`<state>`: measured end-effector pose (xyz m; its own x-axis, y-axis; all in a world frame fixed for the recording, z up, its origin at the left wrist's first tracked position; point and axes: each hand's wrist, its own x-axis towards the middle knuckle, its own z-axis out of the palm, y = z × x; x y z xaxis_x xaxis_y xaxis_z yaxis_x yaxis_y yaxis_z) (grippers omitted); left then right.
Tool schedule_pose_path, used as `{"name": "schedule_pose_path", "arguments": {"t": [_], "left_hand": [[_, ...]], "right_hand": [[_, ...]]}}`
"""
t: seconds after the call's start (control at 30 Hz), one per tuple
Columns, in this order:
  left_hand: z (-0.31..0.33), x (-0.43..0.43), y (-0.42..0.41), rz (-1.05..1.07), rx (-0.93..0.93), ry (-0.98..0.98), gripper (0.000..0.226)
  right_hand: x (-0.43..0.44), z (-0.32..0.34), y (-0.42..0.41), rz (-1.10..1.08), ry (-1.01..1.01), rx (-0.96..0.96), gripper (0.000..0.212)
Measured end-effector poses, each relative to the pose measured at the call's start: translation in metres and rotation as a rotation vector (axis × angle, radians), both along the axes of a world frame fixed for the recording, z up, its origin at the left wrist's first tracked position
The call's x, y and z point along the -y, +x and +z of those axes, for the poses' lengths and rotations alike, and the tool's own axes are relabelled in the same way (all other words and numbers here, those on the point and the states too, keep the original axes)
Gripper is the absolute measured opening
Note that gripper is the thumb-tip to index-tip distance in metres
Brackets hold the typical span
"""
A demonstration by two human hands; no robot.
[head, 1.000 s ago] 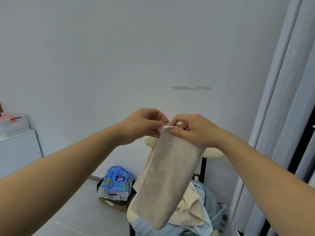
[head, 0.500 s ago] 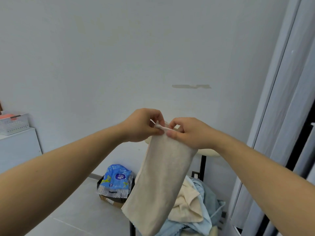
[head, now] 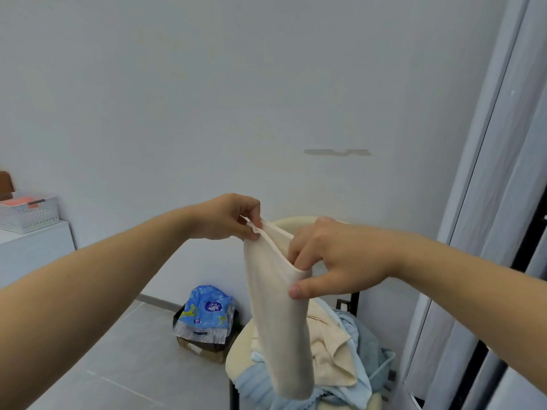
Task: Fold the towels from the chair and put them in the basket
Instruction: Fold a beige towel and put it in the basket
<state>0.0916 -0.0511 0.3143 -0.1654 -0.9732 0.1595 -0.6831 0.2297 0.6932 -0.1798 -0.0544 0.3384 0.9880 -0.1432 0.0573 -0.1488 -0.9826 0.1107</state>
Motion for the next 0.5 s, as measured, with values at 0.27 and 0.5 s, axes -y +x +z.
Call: {"name": "schedule_pose_path", "arguments": {"t": [0.27, 0.5], "left_hand": [[-0.005, 0.001, -0.018, -0.096, -0.105, 0.082, 0.019], [-0.007, -0.009, -0.015, -0.154, -0.189, 0.135, 0.013]], "right_hand": [[-0.011, 0.012, 0.006, -0.086, 0.327, -0.004, 0.060], [0.004, 0.011, -0.016, -0.183, 0.617, -0.124, 0.031]]}}
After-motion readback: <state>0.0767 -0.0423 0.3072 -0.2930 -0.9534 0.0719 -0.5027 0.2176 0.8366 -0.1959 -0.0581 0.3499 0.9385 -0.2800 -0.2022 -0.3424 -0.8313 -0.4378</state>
